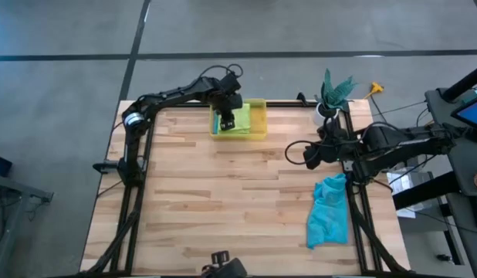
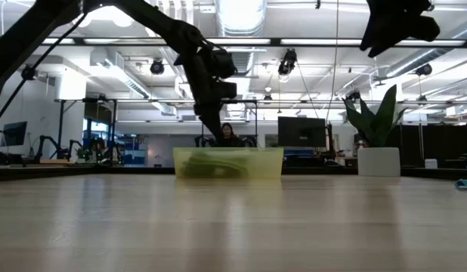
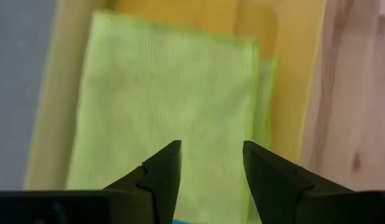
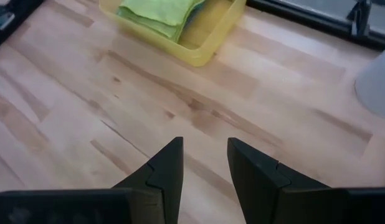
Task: Fold microfiber towels
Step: Fold the blue microfiber cloth
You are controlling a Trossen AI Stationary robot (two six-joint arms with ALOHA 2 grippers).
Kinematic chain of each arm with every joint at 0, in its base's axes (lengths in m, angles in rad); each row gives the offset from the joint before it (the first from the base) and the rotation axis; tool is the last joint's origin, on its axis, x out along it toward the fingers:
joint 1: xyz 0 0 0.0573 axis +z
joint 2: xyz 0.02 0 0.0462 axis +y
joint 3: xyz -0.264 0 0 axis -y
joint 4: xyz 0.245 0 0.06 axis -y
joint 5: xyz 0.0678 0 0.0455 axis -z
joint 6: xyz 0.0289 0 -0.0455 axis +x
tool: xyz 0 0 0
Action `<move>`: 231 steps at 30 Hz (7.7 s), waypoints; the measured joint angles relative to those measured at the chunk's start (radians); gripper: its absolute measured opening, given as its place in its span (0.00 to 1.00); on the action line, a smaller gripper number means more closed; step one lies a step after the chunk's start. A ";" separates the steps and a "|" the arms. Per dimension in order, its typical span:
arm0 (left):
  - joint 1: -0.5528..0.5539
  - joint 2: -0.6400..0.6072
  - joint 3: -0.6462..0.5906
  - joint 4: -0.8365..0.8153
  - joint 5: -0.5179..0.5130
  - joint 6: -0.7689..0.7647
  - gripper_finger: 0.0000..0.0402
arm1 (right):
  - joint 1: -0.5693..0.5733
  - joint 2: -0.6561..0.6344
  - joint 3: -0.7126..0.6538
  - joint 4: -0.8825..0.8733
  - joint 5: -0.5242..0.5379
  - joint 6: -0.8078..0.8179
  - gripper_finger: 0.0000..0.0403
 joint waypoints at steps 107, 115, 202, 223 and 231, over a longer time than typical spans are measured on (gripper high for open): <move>-0.187 -0.632 -0.206 -0.030 -0.109 -0.282 0.39 | -0.222 0.745 0.064 0.139 -0.765 0.263 0.57; -0.181 -0.633 -0.246 0.027 -0.055 -0.277 0.39 | -0.137 0.736 0.082 0.224 -0.759 0.413 0.57; -0.325 -0.731 -0.335 0.091 -0.009 -0.483 0.39 | -0.237 0.706 0.037 0.349 -0.789 -0.790 0.03; -0.326 -0.718 -0.331 0.236 0.059 -0.544 0.39 | -0.166 0.397 0.282 0.405 -0.609 -0.864 0.02; -0.326 -0.679 -0.335 0.231 0.085 -0.545 0.39 | -0.025 0.462 0.034 0.254 -0.697 -0.618 0.02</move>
